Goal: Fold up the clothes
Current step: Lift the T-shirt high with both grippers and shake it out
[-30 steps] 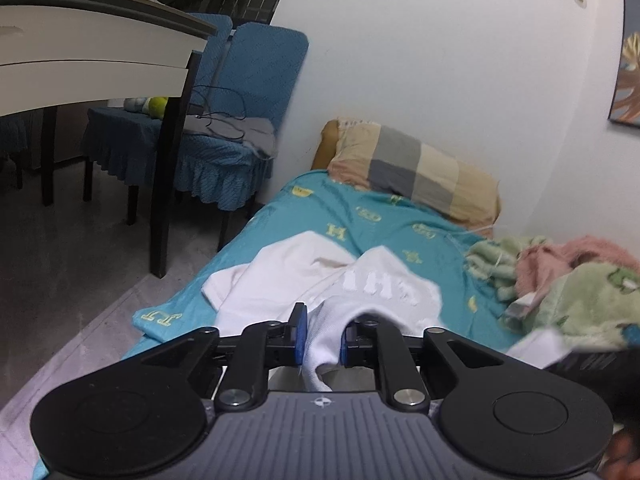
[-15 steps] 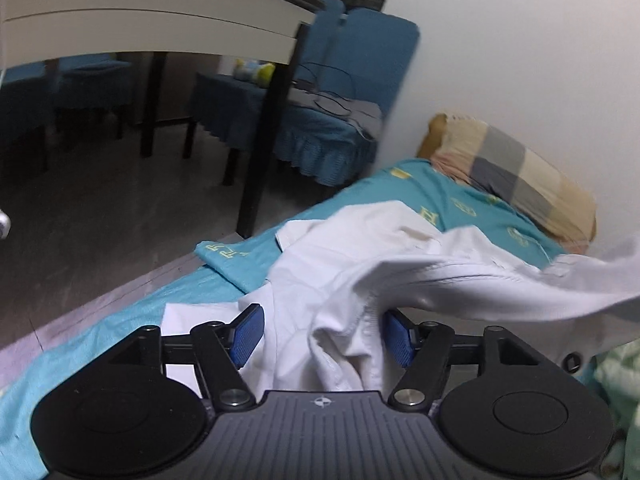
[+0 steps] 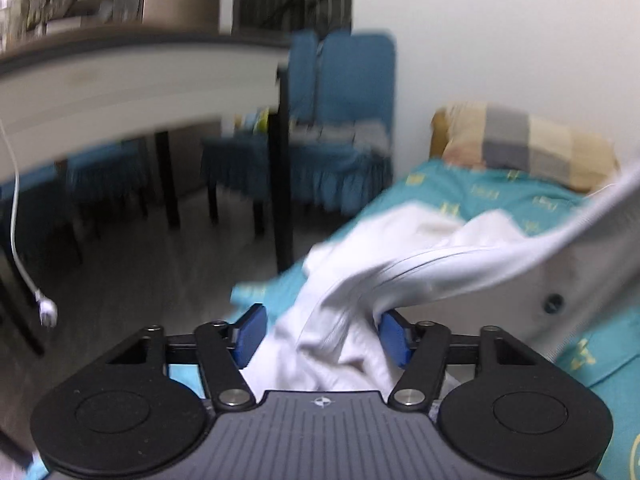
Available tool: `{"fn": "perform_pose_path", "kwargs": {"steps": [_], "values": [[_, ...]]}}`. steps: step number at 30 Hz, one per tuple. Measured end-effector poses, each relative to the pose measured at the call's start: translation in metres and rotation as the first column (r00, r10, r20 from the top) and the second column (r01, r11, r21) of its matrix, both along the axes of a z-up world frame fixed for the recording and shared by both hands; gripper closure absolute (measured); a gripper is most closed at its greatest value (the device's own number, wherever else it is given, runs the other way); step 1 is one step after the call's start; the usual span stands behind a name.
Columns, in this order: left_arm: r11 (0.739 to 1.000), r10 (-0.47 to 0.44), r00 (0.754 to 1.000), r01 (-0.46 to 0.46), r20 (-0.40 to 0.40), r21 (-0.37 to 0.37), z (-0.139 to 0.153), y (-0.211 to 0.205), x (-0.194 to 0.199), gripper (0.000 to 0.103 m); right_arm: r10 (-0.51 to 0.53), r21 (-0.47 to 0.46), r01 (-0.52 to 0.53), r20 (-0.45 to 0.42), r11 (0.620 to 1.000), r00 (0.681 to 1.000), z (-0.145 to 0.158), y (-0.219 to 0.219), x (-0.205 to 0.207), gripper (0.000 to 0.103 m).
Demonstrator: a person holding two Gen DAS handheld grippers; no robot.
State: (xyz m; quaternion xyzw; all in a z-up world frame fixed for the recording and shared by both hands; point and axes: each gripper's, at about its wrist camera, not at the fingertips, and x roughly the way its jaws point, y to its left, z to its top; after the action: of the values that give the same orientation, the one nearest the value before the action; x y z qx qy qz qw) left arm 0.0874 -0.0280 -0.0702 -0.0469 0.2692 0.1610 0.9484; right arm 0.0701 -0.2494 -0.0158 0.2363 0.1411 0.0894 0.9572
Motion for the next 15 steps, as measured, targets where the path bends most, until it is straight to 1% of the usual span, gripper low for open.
{"fn": "perform_pose_path", "kwargs": {"steps": [2,3,5,6,8,11,15], "values": [[0.998,0.016,1.000,-0.017,-0.014,-0.061,-0.002,0.014,0.001,0.061,-0.035,-0.009,0.034,-0.074,0.999,0.997,-0.010,-0.006,0.009,0.097],[0.996,0.020,1.000,-0.021,-0.012,-0.087,-0.002,0.020,0.001,0.065,-0.052,-0.013,0.051,-0.110,0.999,0.993,-0.016,-0.010,0.014,0.097],[0.992,0.013,1.000,-0.011,0.012,-0.124,0.002,0.028,-0.003,0.082,-0.079,-0.011,0.079,-0.185,0.997,0.980,-0.027,-0.017,0.021,0.097],[0.990,0.003,1.000,0.001,0.027,-0.140,0.005,0.031,-0.006,0.086,-0.085,-0.004,0.087,-0.222,0.996,0.971,-0.033,-0.020,0.024,0.097],[0.985,-0.017,0.998,0.027,0.061,-0.169,0.011,0.036,-0.012,0.090,-0.093,0.013,0.101,-0.282,0.995,0.955,-0.044,-0.024,0.028,0.097],[0.979,-0.049,0.993,0.069,0.109,-0.189,0.021,0.038,-0.018,0.091,-0.105,0.019,0.119,-0.356,0.993,0.929,-0.058,-0.028,0.029,0.094],[0.974,-0.079,0.984,0.110,0.157,-0.198,0.032,0.038,-0.023,0.092,-0.066,0.063,0.107,-0.460,0.992,0.885,-0.074,-0.031,0.035,0.093]]}}
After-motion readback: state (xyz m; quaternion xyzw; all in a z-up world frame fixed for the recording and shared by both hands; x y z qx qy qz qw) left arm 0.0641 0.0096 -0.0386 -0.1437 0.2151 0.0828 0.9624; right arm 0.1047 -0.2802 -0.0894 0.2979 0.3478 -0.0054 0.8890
